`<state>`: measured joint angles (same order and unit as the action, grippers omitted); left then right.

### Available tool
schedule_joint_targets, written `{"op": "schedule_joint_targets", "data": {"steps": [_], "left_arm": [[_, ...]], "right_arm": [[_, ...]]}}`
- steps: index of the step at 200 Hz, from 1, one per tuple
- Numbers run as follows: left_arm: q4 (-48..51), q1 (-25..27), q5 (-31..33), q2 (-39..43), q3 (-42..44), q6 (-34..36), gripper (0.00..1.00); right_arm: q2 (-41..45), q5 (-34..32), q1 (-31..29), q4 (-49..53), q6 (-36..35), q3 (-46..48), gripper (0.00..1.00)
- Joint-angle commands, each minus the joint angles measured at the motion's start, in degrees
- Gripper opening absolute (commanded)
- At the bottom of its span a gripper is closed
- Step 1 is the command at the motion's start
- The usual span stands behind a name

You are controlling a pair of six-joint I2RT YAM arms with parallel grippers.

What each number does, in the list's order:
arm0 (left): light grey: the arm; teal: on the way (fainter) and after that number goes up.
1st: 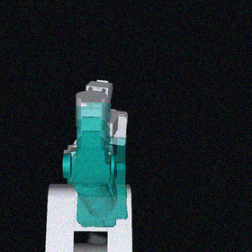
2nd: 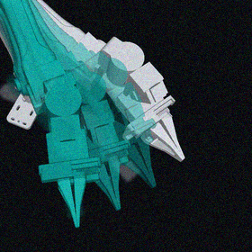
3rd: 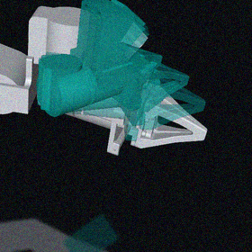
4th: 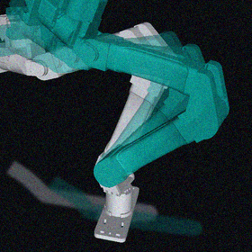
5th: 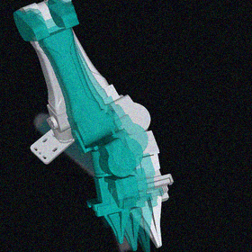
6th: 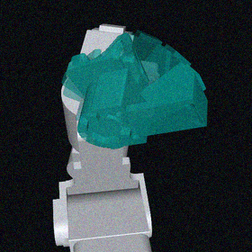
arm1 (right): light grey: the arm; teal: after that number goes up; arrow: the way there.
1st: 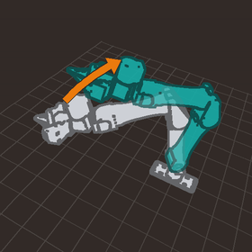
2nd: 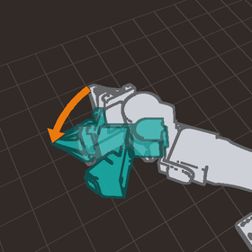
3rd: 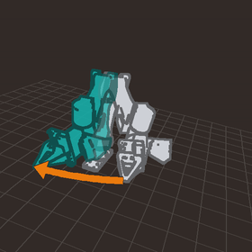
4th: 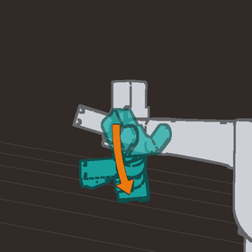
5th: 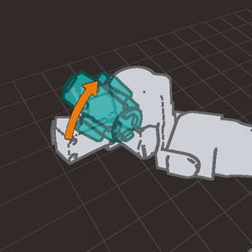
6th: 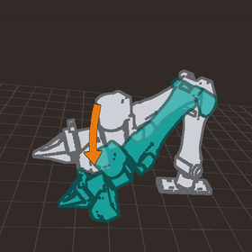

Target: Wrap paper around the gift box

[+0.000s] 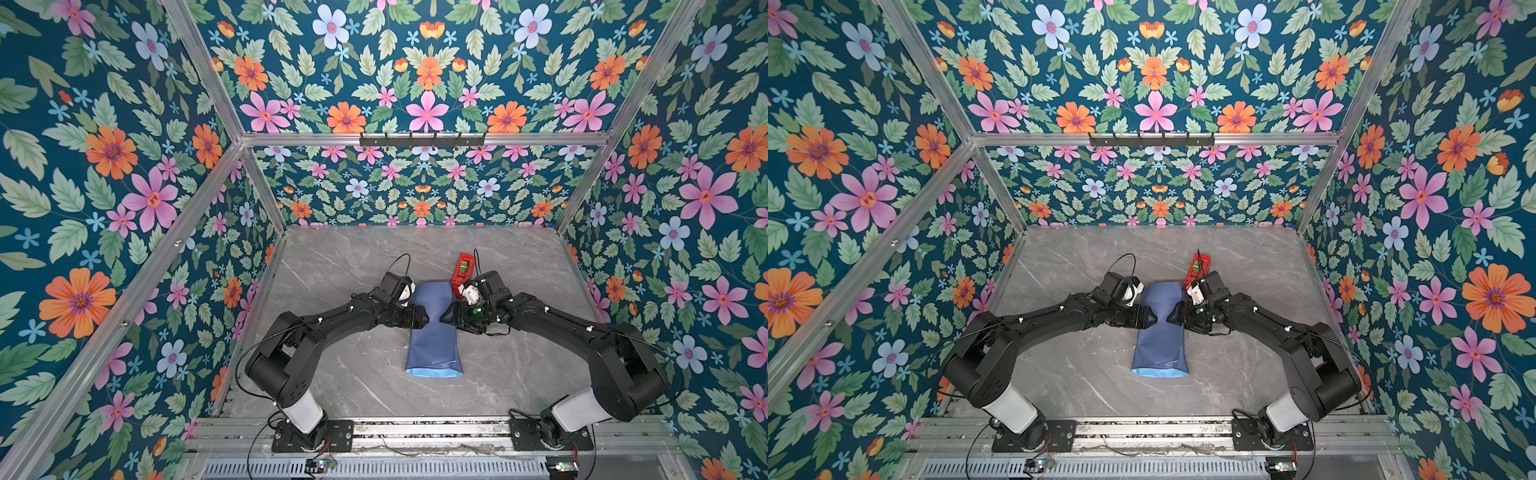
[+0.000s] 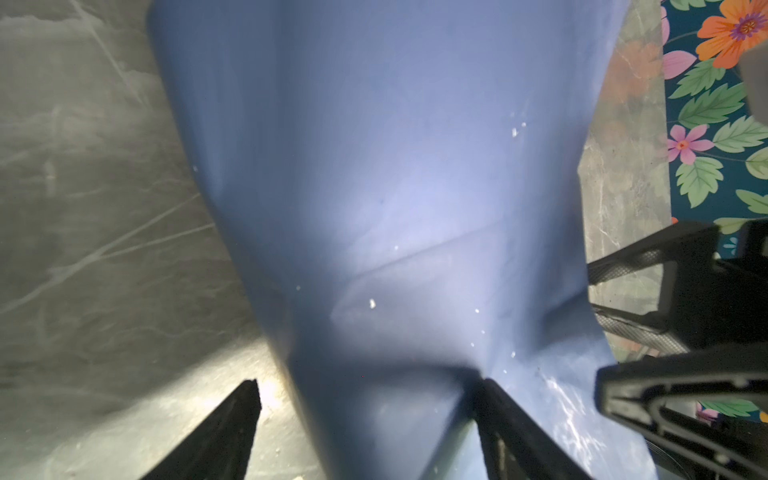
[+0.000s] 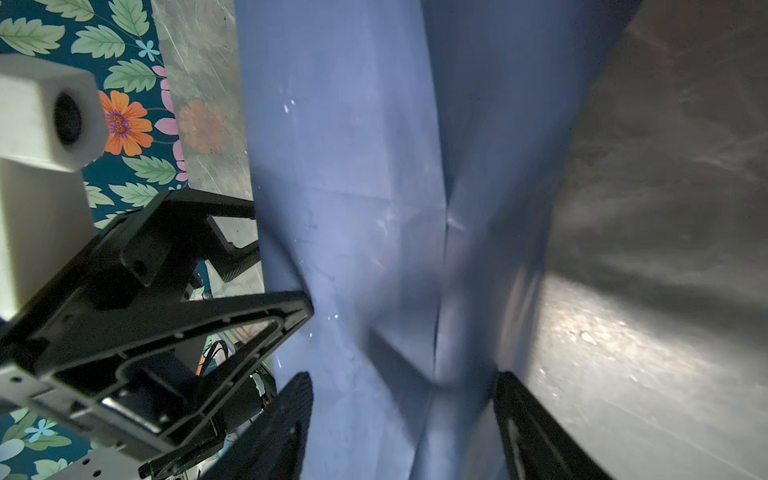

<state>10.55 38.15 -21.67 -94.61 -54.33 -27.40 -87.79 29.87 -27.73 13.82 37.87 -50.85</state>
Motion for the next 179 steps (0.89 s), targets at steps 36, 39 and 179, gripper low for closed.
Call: {"op": "schedule_joint_targets", "data": {"steps": [36, 39, 179], "left_arm": [[8.4, -1.6, 7.3, 2.3, 3.5, -0.1, 0.82], [8.4, -1.8, 7.3, 2.5, 3.8, -0.1, 0.82], [10.1, -7.7, 7.9, 9.8, 11.2, 1.2, 0.81]], "right_arm": [[-2.7, 1.0, -3.0, -3.2, 2.0, -3.4, 0.68], [-2.9, 1.0, -3.1, -3.3, 2.1, -3.6, 0.68], [-10.9, -0.1, -6.2, 0.7, 0.3, -15.1, 0.7]]}}
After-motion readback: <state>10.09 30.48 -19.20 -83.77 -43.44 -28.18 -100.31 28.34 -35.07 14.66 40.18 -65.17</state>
